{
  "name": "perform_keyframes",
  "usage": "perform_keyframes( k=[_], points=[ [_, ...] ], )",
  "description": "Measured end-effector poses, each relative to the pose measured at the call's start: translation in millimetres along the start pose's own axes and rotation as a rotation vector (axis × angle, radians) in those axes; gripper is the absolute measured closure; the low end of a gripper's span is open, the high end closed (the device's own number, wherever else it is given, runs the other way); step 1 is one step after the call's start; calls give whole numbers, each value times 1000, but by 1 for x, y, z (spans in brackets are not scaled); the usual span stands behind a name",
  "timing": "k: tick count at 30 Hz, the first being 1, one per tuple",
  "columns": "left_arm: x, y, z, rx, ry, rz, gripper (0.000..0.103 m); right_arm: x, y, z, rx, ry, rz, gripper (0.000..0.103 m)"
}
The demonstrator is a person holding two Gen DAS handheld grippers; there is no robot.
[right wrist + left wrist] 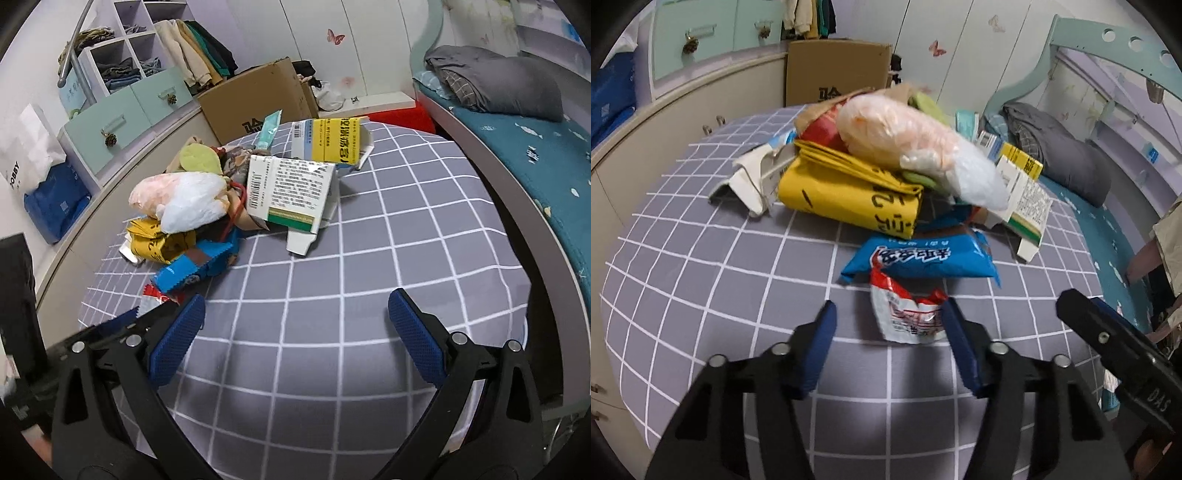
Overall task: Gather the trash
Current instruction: 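Move the right tool to the blue snack wrapper and close on it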
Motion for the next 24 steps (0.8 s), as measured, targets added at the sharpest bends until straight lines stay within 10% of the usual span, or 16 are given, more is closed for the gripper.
perform_keyframes(
  k=[7, 16, 18, 21, 24],
  points=[
    [-13, 15, 15, -120, -41, 59, 100, -1, 21, -10, 116, 67, -55, 6],
    [-21, 44, 45, -39, -114, 109, 102, 0, 53, -46, 237, 175, -135, 7],
    [-21, 50, 51, 1, -130, 116, 102, 0, 54, -53, 242, 186, -148, 16],
    [-20, 57, 59, 26, -148, 133, 102, -1, 48, -65, 266, 231, -171, 63],
    [-20, 57, 68, 32, -167, 134, 102, -5, 41, -57, 328, 231, -164, 81]
  ],
)
Point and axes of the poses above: each gripper's, at about its wrist camera, not at the fingertips, and z roughly against the way its jaws point, y to its left, x to its top, the point moved 1 cm from there along -z, roughly the way its jaws point, and after that the axes turned 14 degrees about -z, right-handed, at the moved point
